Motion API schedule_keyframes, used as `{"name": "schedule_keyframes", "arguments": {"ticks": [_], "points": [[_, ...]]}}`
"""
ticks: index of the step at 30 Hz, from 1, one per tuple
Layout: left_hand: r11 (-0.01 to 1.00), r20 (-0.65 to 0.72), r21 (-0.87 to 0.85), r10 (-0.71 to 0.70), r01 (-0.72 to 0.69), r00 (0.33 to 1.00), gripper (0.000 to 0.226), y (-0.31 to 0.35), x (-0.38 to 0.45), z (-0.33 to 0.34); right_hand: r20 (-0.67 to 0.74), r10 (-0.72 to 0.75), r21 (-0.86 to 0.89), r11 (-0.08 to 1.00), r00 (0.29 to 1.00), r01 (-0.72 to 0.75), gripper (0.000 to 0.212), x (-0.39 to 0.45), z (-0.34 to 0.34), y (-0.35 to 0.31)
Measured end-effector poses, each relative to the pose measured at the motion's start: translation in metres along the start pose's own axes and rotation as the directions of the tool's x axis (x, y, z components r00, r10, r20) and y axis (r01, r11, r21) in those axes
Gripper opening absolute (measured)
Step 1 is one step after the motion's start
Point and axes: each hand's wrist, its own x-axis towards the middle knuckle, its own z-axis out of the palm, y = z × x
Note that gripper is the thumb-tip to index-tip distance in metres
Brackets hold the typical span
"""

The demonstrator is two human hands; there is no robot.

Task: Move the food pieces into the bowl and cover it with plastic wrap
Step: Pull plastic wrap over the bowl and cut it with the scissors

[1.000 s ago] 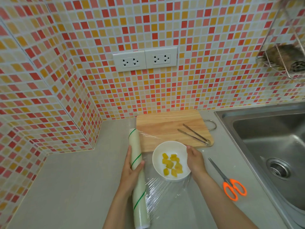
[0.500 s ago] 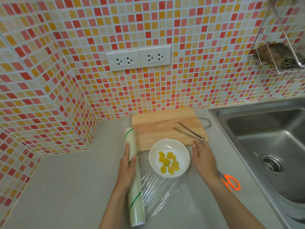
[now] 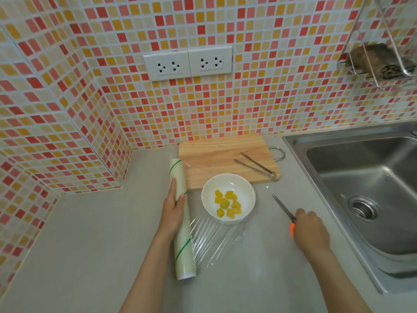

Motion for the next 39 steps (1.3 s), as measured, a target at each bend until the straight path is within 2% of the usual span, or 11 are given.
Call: {"name": "schedule_keyframes", "arguments": {"ticks": [5,8,10,11,13,14,17,19,23,29,39], "points": [[1.000,0.005,-0.016,-0.017,0.017,1.000,0.055,0.003,-0.001,-0.001,0.088,0.038,0.087,0.995,0.995,-0.046,0.019,-0.002,-0.006,0.003],[0.999,-0.004,-0.022,-0.037,0.037,0.999,0.055,0.004,-0.003,0.000,0.141,-0.024,0.212,0.977,0.990,-0.007,0.018,-0.016,-0.006,0.010],[0.999,-0.016,-0.024,-0.034,0.034,0.999,0.055,0.003,-0.005,0.001,0.158,-0.102,0.429,0.903,0.982,0.025,0.017,-0.031,-0.006,0.016],[0.999,-0.024,-0.027,-0.032,0.031,0.999,0.055,0.003,-0.005,0.002,0.197,-0.162,0.579,0.815,0.967,0.019,0.017,-0.043,-0.008,0.018],[0.999,-0.041,-0.030,-0.026,0.025,0.999,0.055,0.001,-0.006,0.001,0.311,-0.316,0.755,0.655,0.896,-0.031,0.017,-0.071,-0.012,0.017],[0.999,-0.043,-0.030,-0.027,0.026,0.999,0.055,0.001,-0.007,0.001,0.382,-0.397,0.777,0.626,0.835,-0.057,0.018,-0.087,-0.011,0.013],[0.999,-0.039,-0.039,-0.033,0.031,0.999,0.055,0.000,-0.007,0.000,0.551,-0.568,0.769,0.630,0.612,-0.108,0.023,-0.130,-0.002,-0.010],[0.998,-0.039,-0.046,-0.038,0.036,0.999,0.054,0.000,-0.008,-0.001,0.573,-0.597,0.771,0.625,0.561,-0.122,0.028,-0.144,0.004,-0.030],[0.997,-0.047,-0.063,-0.050,0.047,0.998,0.054,-0.001,-0.010,-0.003,0.590,-0.544,0.745,0.651,0.597,-0.143,0.023,-0.143,0.006,-0.064],[0.996,-0.050,-0.079,-0.048,0.044,0.998,0.053,-0.003,-0.011,-0.003,0.580,-0.539,0.754,0.639,0.610,-0.152,0.019,-0.139,0.002,-0.085],[0.994,-0.048,-0.099,-0.043,0.038,0.998,0.053,-0.001,-0.015,-0.003,0.441,-0.490,0.860,0.471,0.752,-0.197,0.019,-0.129,0.016,-0.103]]}}
